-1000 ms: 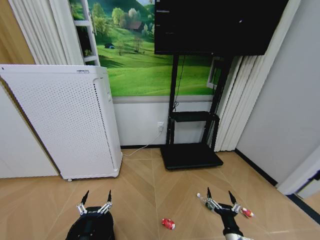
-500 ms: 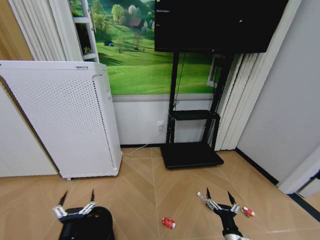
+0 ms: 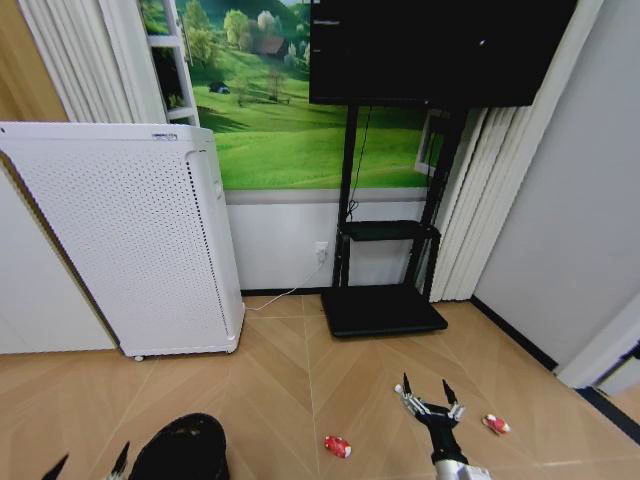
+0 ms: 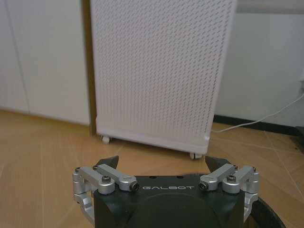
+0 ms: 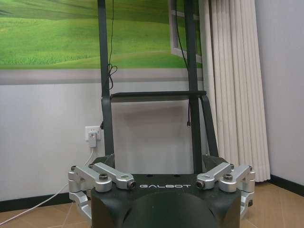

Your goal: Pick up the trash bin and place the garbage on the floor into it.

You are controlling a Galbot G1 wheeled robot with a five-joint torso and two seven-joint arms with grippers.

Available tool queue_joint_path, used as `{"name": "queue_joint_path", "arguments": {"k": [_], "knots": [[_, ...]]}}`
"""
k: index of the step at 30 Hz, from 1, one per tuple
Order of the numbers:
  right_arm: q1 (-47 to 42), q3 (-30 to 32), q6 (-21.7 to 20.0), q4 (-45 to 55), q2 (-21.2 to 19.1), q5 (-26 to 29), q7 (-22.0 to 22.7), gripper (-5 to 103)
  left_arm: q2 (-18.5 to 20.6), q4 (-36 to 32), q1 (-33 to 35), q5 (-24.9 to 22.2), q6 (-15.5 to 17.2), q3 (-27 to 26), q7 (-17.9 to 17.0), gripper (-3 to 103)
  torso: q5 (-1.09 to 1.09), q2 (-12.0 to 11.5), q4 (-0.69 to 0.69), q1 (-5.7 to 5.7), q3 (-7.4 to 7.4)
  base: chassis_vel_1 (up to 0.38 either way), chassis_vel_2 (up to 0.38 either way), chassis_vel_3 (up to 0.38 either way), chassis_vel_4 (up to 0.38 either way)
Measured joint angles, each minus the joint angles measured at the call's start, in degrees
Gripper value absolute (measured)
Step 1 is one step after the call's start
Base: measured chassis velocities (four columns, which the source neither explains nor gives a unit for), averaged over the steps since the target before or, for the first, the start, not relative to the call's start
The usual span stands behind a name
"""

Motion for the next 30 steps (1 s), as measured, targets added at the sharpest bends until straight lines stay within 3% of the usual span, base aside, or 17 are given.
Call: {"name": "queue_joint_path", "arguments": {"k": [1, 3, 4, 5, 6, 7, 9, 10, 11, 15, 18, 22, 23, 26, 30], "knots": [[0.0, 0.0, 0.0, 0.0, 0.0, 0.0, 0.0, 100, 0.0, 0.0, 0.0, 0.0, 0.0, 0.0, 0.0, 99, 0.0, 0.0, 0.0, 0.0, 0.0, 0.0, 0.0, 0.0, 0.0], [0.7, 0.1, 0.7, -1.4, -0.1, 0.7, -0.1, 100, -0.3, 0.1, 0.0, -9.0, 7.0, 1.1, -5.0, 102, -0.01, 0.0, -0.01, 0.02, 0.04, 0.0, 0.0, 0.0, 0.0], [0.7, 0.1, 0.7, -1.4, -0.1, 0.7, -0.1, 100, -0.3, 0.1, 0.0, -9.0, 7.0, 1.1, -5.0, 102, -0.01, 0.0, -0.01, 0.02, 0.04, 0.0, 0.0, 0.0, 0.0], [0.8, 0.1, 0.8, -1.7, -0.2, 0.8, -0.1, 100, -0.2, 0.0, -0.2, -11.4, 9.1, 1.0, -6.4, 100, 0.0, 0.1, -0.01, 0.03, 0.05, 0.0, 0.0, 0.0, 0.0], [1.0, 0.1, 1.0, -2.3, -0.2, 1.1, -0.2, 100, 0.0, -0.1, -0.8, -15.7, 13.2, 0.1, -9.4, 98, 0.0, 0.1, -0.01, 0.03, 0.07, 0.0, 0.0, 0.0, 0.0], [1.0, 0.1, 1.0, -2.3, -0.2, 1.1, -0.2, 100, 0.0, -0.1, -0.8, -15.7, 13.2, 0.1, -9.4, 98, 0.0, 0.1, -0.01, 0.03, 0.07, 0.0, 0.0, 0.0, 0.0], [1.2, 0.1, 1.2, -3.2, -0.4, 1.2, -0.3, 100, 0.8, 0.2, -3.1, -24.3, 19.4, -1.9, -15.1, 98, 0.01, 0.1, -0.01, 0.04, 0.09, 0.0, 0.0, 0.0, 0.0], [1.2, 0.1, 1.2, -3.2, -0.4, 1.2, -0.3, 100, 0.8, 0.2, -3.1, -24.3, 19.4, -1.9, -15.1, 98, 0.01, 0.1, -0.01, 0.04, 0.09, 0.0, 0.0, 0.0, 0.0], [1.2, -0.1, 1.3, -3.4, -0.5, 1.2, -0.4, 100, 1.3, 1.1, -5.4, -27.5, 21.9, -2.7, -17.4, 98, 0.0, 0.1, -0.02, 0.04, 0.1, 0.0, 0.0, 0.0, 0.0], [1.2, -0.2, 1.3, -3.5, -0.9, 1.2, -0.4, 100, 1.8, 2.6, -8.9, -29.0, 24.5, -3.1, -18.6, 98, 0.0, 0.1, -0.01, 0.05, 0.12, 0.0, 0.0, 0.0, 0.0], [1.0, 0.2, 1.3, -3.4, -1.7, 1.1, -0.4, 100, 2.5, 3.7, -14.0, -29.1, 28.7, -2.9, -19.1, 99, 0.0, 0.2, -0.01, 0.06, 0.15, 0.0, 0.0, 0.0, 0.0], [1.0, 0.6, 1.3, -3.4, -2.0, 1.2, -0.4, 100, 3.4, 3.9, -15.7, -28.9, 31.8, -2.9, -19.2, 100, -0.01, 0.2, -0.02, 0.06, 0.16, 0.0, 0.0, 0.0, 0.0], [1.0, 1.0, 1.2, -3.7, -2.4, 1.3, -0.3, 100, 4.3, 3.9, -16.4, -29.0, 36.4, -2.9, -19.3, 100, 0.01, 0.2, -0.02, 0.07, 0.17, 0.0, 0.0, 0.0, 0.0], [1.5, 1.7, 1.0, -3.7, -3.1, 2.0, 0.0, 100, 5.7, 5.5, -17.6, -29.1, 40.8, -1.8, -20.5, 101, 0.0, 0.2, 0.0, 0.07, 0.18, 0.0, 0.0, 0.0, 0.0], [1.6, 1.9, 0.9, -3.6, -3.3, 2.3, 0.2, 100, 6.4, 7.8, -18.9, -29.3, 41.8, -1.0, -20.7, 100, 0.0, 0.2, 0.0, 0.07, 0.18, 0.0, 0.0, 0.0, 0.0]]}}
